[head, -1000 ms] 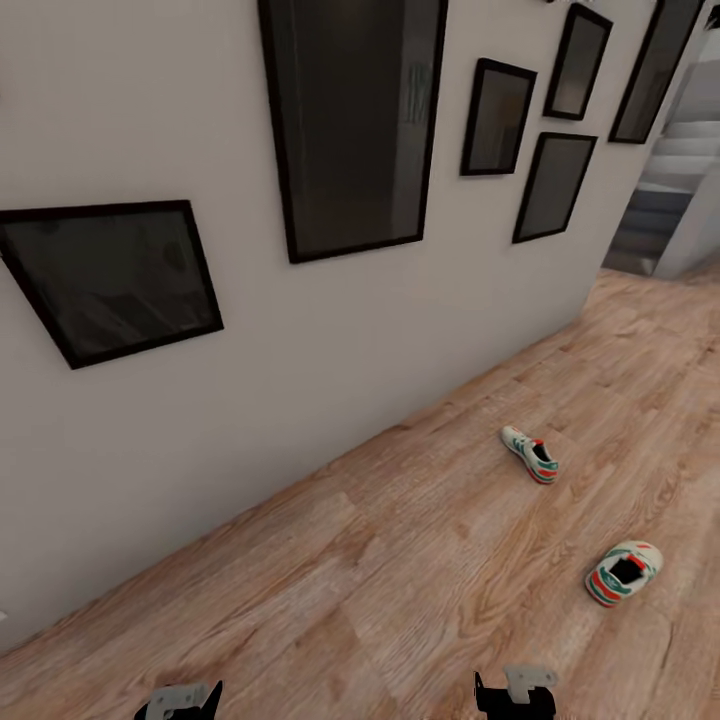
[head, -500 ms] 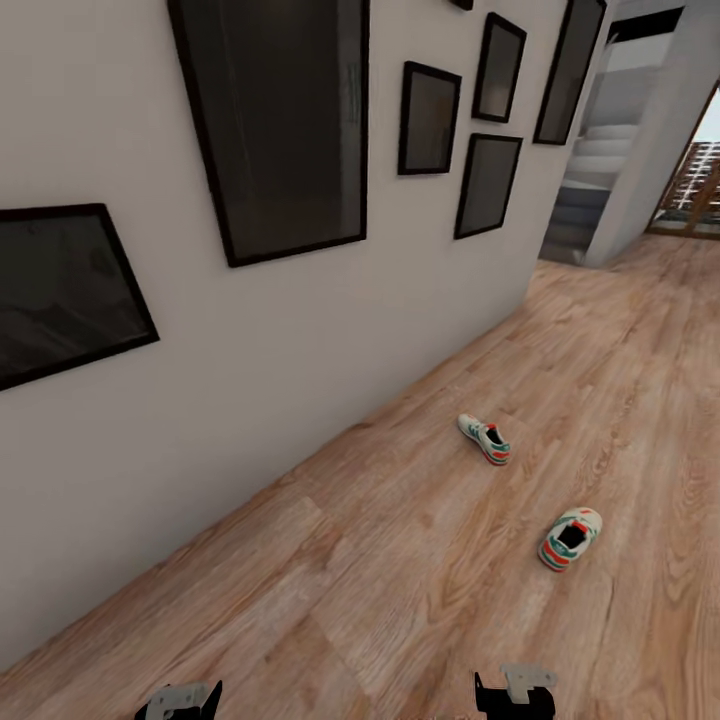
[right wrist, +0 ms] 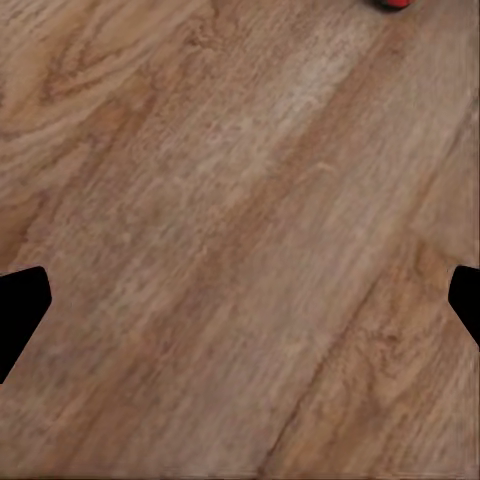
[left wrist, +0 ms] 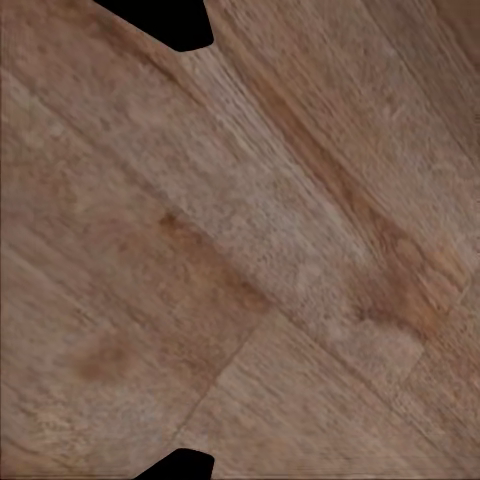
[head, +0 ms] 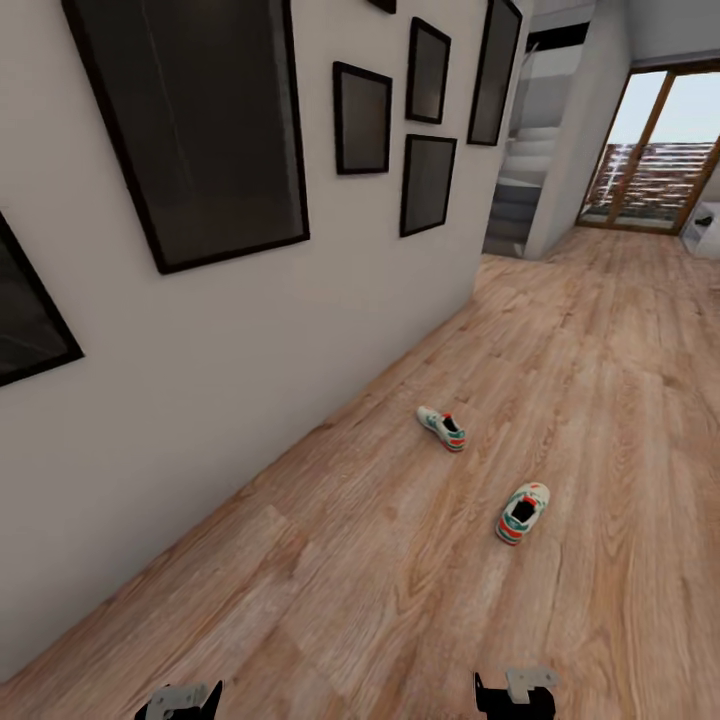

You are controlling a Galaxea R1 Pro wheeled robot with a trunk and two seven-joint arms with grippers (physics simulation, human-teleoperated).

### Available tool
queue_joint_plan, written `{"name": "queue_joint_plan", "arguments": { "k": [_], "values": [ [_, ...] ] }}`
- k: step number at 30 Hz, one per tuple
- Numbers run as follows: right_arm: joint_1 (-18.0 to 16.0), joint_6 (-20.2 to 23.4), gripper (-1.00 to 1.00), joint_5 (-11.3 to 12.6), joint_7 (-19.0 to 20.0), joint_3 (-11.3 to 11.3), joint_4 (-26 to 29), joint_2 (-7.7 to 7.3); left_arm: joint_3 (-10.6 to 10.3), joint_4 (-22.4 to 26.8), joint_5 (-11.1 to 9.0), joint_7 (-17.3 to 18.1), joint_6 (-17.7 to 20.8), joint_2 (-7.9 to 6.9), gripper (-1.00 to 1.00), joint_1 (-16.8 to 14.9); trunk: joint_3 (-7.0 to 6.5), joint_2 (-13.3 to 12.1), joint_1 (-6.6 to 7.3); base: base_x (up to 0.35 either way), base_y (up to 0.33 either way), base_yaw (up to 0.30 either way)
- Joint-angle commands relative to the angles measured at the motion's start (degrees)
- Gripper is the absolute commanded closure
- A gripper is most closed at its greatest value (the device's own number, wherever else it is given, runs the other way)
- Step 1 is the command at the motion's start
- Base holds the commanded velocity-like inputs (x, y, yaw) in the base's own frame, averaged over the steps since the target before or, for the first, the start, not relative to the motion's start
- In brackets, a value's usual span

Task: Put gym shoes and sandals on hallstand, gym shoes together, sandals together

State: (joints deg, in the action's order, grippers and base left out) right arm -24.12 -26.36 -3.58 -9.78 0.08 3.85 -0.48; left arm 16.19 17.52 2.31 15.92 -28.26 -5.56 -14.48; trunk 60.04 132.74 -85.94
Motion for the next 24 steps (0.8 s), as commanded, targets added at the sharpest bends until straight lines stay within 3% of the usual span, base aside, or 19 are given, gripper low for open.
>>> {"name": "queue_joint_plan", "arguments": {
  "k": [1, 24],
  "values": [
    [-0.05, -0.1, -1.0, -0.38, -0.33, -0.04, -0.04, -0.02, 0.46, -0.03, 0.24, 0.43, -0.13, 0.02, -1.0, -0.03, 0.05, 0.02, 0.01, 0.0, 0.0, -0.3],
    [-0.05, -0.1, -1.0, -0.53, -0.4, 0.0, 0.02, 0.0, 0.47, -0.03, 0.24, 0.43, -0.13, 0.02, -1.0, -0.03, -0.43, 0.02, 0.01, 0.0, 0.0, -0.3]
  ]
}}
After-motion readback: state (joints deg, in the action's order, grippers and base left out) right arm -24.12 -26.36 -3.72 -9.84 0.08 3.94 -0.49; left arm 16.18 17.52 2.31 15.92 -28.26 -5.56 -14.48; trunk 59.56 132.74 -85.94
